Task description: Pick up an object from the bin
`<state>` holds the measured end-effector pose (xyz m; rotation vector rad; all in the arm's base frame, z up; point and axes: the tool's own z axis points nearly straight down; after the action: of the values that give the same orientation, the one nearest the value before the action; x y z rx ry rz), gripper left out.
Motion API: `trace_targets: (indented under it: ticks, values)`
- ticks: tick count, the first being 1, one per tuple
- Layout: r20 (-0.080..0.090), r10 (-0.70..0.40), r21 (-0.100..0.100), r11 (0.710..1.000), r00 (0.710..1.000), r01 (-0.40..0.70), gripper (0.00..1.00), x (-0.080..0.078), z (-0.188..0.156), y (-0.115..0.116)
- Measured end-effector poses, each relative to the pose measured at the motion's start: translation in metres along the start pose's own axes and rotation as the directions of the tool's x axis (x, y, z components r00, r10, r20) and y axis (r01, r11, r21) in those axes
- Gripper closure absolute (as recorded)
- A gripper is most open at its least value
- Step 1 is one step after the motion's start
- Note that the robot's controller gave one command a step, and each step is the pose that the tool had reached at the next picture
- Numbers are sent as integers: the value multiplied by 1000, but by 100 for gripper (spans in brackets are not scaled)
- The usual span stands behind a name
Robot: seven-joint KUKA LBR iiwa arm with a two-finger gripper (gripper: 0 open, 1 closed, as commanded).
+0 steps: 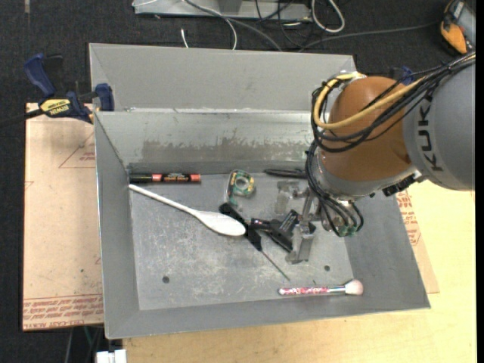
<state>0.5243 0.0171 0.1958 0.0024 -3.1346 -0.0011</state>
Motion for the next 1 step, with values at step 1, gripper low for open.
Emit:
trace_targets:
  ticks: [1]
  values:
    - [8, 1, 0, 1000, 1000, -1, 0, -1, -4, 0]
